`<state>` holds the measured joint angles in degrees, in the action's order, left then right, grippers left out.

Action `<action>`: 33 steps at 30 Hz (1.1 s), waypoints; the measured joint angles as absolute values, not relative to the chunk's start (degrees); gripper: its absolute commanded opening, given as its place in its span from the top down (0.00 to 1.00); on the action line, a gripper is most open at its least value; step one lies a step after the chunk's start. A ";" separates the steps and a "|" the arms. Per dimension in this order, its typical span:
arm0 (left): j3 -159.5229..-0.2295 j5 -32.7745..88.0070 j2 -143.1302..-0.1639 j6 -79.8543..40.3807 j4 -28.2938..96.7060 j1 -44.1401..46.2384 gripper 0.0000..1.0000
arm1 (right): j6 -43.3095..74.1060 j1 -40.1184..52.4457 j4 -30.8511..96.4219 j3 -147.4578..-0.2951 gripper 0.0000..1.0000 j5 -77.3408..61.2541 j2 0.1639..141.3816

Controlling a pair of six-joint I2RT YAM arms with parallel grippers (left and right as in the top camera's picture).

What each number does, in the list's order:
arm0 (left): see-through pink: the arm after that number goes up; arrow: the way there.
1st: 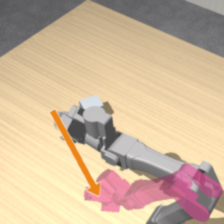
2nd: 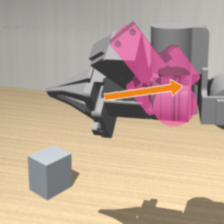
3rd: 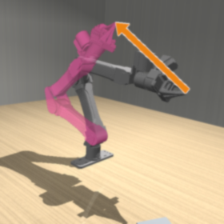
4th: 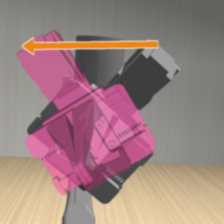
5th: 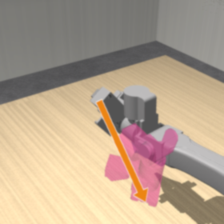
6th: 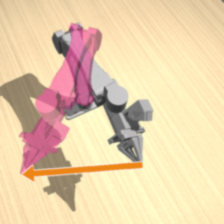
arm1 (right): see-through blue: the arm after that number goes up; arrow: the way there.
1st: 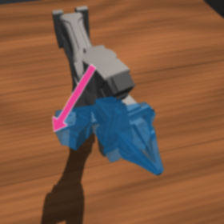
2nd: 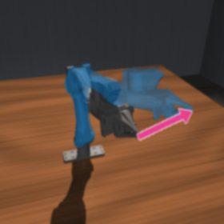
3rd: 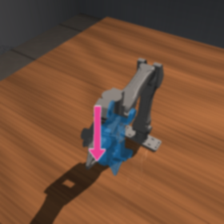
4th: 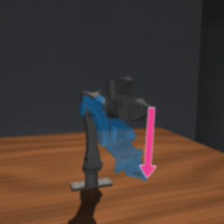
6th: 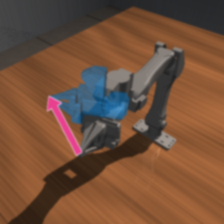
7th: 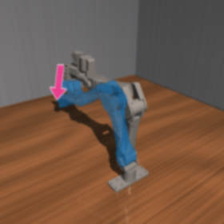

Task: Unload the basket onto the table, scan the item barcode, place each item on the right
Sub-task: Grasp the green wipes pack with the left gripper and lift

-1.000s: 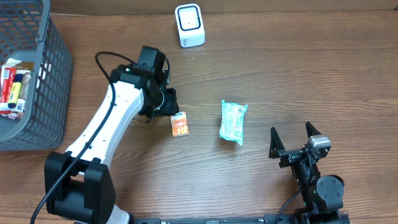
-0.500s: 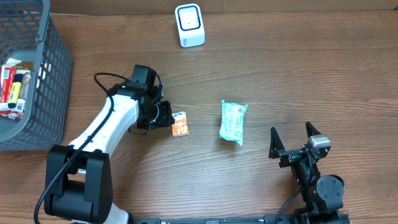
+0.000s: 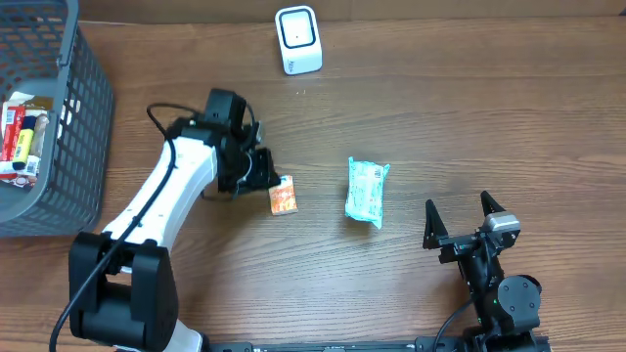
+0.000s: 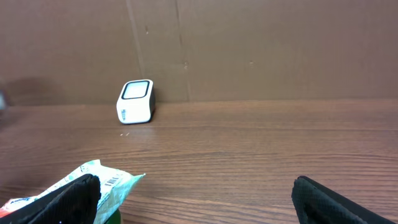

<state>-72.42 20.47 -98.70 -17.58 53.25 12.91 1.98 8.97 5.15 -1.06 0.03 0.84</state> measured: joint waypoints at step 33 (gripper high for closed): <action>-85.45 2.52 -108.57 -25.19 45.17 44.88 0.23 | 1.96 8.97 5.15 -1.06 0.00 0.05 0.84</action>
